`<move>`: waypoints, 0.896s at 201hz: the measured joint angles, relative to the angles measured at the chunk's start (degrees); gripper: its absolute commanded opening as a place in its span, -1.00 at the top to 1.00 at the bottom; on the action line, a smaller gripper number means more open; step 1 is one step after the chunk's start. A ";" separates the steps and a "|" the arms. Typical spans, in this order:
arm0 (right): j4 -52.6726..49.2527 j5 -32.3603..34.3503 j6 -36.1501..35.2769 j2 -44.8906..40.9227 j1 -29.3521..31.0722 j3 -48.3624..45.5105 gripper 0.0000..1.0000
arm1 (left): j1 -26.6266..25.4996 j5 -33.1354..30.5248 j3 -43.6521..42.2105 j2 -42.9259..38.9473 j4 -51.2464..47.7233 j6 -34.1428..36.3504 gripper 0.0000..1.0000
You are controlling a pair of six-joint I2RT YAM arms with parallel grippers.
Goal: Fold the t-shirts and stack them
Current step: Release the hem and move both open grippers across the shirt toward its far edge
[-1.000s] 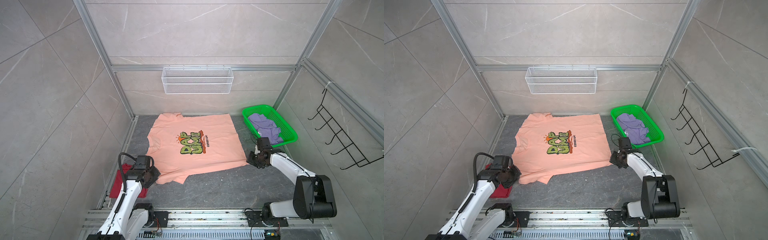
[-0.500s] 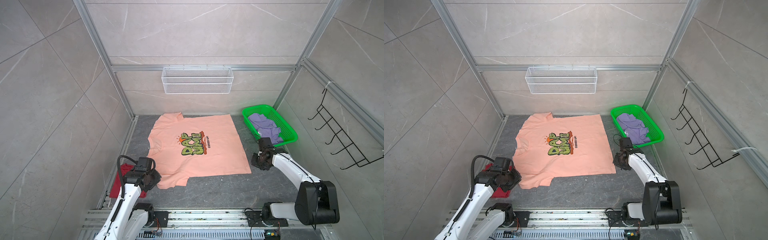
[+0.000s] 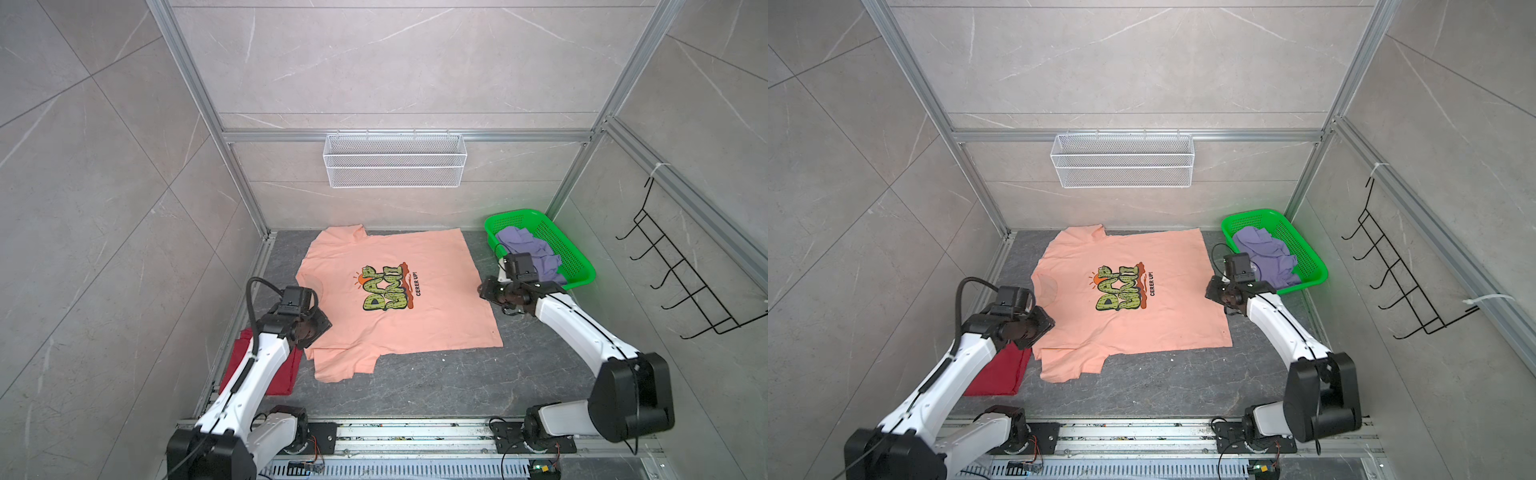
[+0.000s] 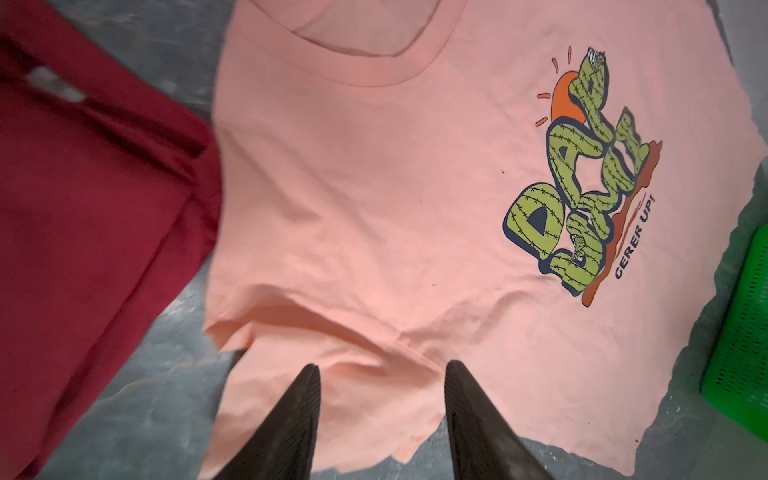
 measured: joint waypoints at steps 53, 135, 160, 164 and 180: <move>9.18 -4.59 4.09 16.87 1.99 3.96 0.06 | -7.13 0.55 0.26 16.13 13.29 0.00 -0.20; 10.12 -3.32 4.98 18.12 1.99 -0.85 0.05 | -8.37 -2.58 -9.38 15.13 23.30 -6.14 -0.22; 9.49 -1.14 4.96 16.04 2.01 -3.13 0.05 | -8.72 -3.04 -12.66 12.33 25.66 -8.07 -0.23; 9.33 -0.66 4.96 15.65 2.01 -3.54 0.05 | -8.83 -3.17 -13.22 11.74 25.94 -8.46 -0.23; 8.33 0.98 4.96 13.73 1.99 -5.46 0.05 | -8.98 -3.72 -15.28 9.46 26.43 -9.66 -0.24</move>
